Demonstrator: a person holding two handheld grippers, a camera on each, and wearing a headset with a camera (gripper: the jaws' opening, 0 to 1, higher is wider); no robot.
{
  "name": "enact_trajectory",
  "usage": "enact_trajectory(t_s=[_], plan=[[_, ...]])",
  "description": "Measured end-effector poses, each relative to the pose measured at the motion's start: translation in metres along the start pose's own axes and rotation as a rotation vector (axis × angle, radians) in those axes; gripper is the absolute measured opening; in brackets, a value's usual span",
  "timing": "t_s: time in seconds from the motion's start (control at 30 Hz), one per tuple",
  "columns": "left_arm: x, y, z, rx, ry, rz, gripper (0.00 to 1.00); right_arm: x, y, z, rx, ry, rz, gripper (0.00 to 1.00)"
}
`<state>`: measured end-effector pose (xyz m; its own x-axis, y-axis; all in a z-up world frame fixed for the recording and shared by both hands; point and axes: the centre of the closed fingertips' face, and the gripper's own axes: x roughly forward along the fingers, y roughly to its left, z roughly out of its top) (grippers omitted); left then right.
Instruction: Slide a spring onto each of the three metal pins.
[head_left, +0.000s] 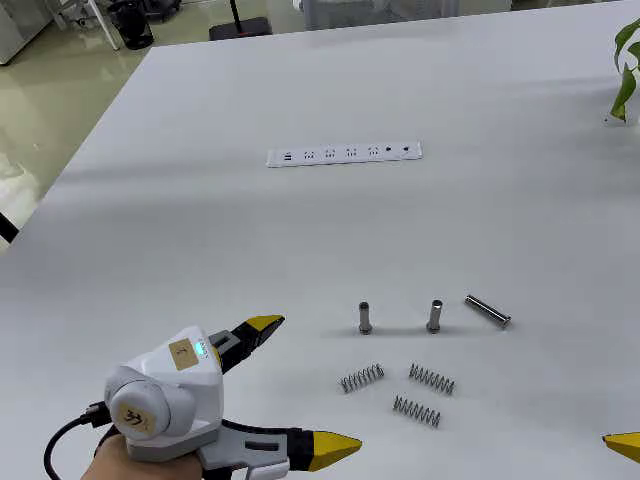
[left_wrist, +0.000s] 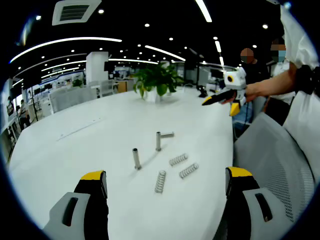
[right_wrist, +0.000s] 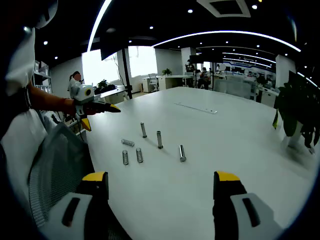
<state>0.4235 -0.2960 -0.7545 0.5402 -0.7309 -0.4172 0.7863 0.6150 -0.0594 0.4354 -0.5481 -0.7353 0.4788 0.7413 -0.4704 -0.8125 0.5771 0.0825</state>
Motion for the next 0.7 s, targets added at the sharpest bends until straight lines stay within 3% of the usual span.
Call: enact_trajectory(t_s=[0.7], plan=[[-0.0002, 0.0002, -0.0007, -0.007, -0.004, -0.002, 1.0, 0.0075, 0.0016, 0.0046, -0.004, 0.0, 0.015, 0.87]])
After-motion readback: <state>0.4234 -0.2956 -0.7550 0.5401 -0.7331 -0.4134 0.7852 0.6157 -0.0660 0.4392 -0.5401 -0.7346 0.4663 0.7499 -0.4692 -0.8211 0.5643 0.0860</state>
